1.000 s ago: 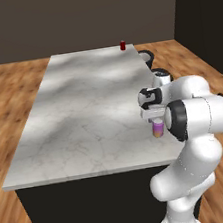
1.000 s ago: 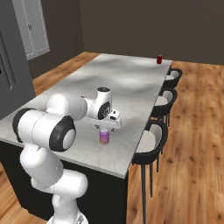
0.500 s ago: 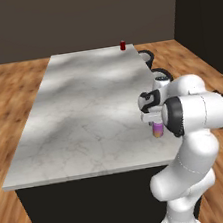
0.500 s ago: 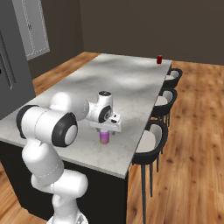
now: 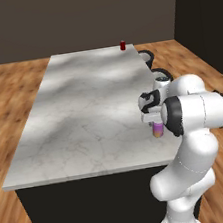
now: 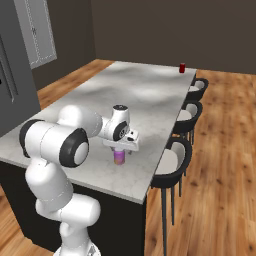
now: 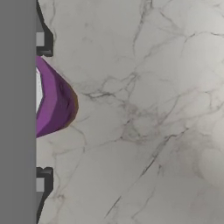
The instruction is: Four empty soda cans are scattered around the kitchen. Gather all the cans and cluster them next to the stove for recycling.
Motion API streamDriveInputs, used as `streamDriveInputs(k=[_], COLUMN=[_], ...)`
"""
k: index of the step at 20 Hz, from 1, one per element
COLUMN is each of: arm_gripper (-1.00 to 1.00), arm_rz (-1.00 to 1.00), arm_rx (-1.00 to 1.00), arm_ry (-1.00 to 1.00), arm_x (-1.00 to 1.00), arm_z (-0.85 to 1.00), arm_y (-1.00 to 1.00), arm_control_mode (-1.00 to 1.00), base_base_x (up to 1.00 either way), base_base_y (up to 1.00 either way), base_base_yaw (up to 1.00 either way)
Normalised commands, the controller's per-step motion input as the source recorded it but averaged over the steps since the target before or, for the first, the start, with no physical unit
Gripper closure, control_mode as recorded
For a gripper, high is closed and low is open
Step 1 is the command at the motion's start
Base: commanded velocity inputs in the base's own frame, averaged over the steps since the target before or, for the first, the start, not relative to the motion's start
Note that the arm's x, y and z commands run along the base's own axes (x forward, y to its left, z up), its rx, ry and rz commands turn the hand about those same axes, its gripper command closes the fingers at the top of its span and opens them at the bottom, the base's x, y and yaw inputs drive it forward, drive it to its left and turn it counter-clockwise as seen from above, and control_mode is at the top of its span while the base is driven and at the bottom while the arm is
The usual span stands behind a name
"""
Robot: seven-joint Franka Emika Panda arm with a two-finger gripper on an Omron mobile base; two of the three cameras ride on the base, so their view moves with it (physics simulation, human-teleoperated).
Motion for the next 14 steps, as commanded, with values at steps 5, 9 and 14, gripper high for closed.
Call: streamDriveInputs(k=[5,9,14], arm_gripper=[-1.0,-1.0,-1.0], arm_rz=[-0.01,-0.04,-0.04], arm_rx=[0.0,0.0,0.0], arm_ry=[0.0,0.0,0.0], arm_x=[-0.07,-0.08,-0.02], arm_z=[0.0,0.0,-0.03], arm_y=[0.0,0.01,0.07], arm_control_mode=[-1.0,-1.0,-1.0], base_base_x=[0.0,0.0,0.0], base_base_y=[0.0,0.0,0.0], base_base_yaw=[0.0,0.0,0.0])
